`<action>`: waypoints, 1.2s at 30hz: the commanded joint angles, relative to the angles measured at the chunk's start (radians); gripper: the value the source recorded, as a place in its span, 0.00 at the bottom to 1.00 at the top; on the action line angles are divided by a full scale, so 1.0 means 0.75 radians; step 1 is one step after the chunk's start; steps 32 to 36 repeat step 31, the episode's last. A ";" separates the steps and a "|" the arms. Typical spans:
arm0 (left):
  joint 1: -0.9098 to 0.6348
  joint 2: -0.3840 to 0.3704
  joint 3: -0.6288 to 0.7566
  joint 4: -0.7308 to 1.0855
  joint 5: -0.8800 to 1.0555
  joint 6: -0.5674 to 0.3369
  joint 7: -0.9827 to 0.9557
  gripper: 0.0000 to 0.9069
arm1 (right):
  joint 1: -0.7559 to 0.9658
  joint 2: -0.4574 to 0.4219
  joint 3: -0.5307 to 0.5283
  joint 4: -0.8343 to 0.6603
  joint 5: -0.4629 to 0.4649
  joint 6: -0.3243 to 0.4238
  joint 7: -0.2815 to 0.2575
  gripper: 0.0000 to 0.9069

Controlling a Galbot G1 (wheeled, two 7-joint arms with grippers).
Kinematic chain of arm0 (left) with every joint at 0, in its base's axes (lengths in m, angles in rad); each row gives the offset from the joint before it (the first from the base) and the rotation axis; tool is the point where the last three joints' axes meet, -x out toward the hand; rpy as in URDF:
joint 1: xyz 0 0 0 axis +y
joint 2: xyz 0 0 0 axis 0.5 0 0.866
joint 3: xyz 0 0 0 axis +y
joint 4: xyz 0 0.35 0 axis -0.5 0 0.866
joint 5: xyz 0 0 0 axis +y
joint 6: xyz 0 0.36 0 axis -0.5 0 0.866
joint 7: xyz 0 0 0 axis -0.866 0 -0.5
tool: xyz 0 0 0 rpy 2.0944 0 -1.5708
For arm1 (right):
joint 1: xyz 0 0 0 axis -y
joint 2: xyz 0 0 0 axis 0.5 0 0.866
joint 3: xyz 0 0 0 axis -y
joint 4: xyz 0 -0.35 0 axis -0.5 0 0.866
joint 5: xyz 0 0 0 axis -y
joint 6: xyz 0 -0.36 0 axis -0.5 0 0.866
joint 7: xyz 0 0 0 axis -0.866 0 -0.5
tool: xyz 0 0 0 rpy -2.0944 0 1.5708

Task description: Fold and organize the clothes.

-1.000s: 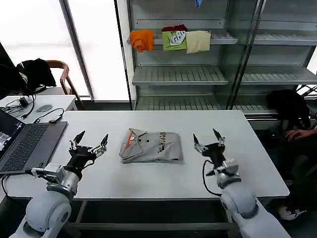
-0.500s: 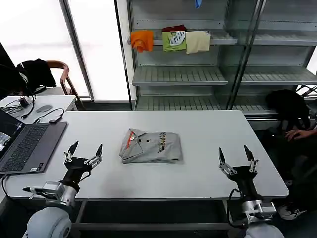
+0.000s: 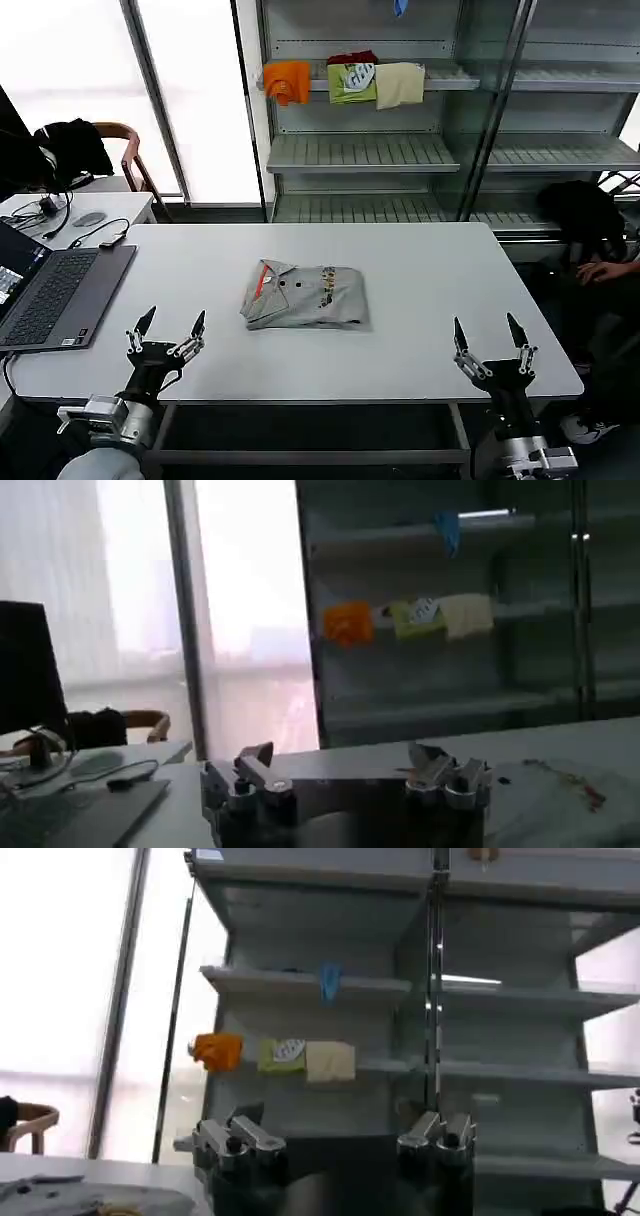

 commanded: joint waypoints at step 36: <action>0.028 0.001 -0.020 0.074 0.002 -0.043 0.023 1.00 | -0.063 -0.022 0.034 -0.008 0.021 0.026 -0.026 1.00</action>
